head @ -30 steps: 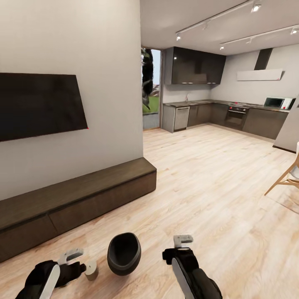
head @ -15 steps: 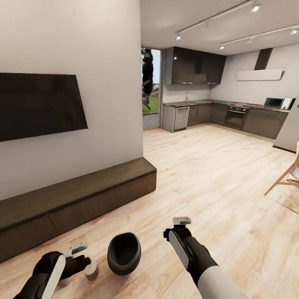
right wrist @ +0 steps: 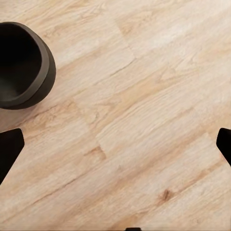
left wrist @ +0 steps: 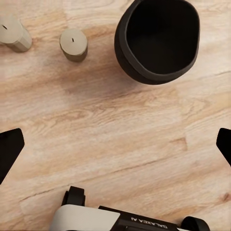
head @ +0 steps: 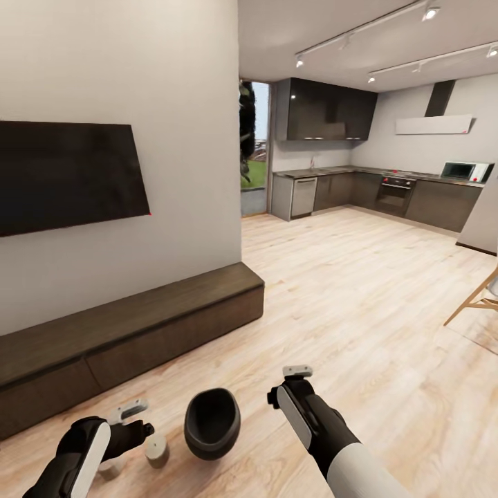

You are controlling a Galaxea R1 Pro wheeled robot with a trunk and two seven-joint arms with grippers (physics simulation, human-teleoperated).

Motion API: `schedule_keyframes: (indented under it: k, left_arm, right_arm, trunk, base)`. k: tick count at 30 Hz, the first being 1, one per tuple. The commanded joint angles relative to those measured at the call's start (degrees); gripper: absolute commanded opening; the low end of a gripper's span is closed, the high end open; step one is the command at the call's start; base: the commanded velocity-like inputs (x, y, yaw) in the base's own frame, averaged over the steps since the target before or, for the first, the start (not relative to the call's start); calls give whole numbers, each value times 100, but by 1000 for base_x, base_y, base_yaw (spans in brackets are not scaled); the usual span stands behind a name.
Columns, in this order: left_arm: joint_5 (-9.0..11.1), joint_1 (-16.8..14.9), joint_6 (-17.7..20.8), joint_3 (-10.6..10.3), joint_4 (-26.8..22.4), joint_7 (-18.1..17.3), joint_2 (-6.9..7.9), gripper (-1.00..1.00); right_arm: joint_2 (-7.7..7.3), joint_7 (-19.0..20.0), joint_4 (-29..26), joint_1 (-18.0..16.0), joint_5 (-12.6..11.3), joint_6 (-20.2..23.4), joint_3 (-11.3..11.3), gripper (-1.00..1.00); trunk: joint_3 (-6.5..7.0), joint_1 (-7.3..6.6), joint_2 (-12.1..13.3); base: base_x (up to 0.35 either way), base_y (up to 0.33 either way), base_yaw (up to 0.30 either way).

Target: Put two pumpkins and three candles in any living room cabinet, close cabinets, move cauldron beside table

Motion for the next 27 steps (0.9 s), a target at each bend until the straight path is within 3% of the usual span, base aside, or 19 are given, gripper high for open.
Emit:
schedule_keyframes:
  k: [1, 6, 13, 21, 27]
  left_arm:
    - [0, 0, -2, 0, 0, 0, 1, 100]
    - [0, 0, -4, 3, -2, -18, 26, 100]
    - [-5, 0, -5, 8, 14, -359, 36, 100]
    - [-1, 0, -5, -3, 24, -544, -2, 100]
    - [6, 0, -8, 15, 26, -1075, 35, 100]
  right_arm:
    - [0, 4, -2, 0, -5, 7, 2, 100]
    - [0, 42, 0, 1, -8, 42, 14, 100]
    - [0, 65, -30, 9, -10, 117, 31, 100]
    - [0, 1098, -48, 2, -14, 246, 177, 100]
    - [0, 1248, -42, 1, -14, 244, 205, 100]
  trunk:
    - [0, 0, 0]
    - [0, 0, 0]
    - [0, 0, 0]
    - [0, 0, 0]
    - [0, 0, 0]
  base:
    - [73, 199, 0]
    - [33, 89, 0]
    - [76, 95, 0]
    - [27, 32, 0]
    - [1, 1, 0]
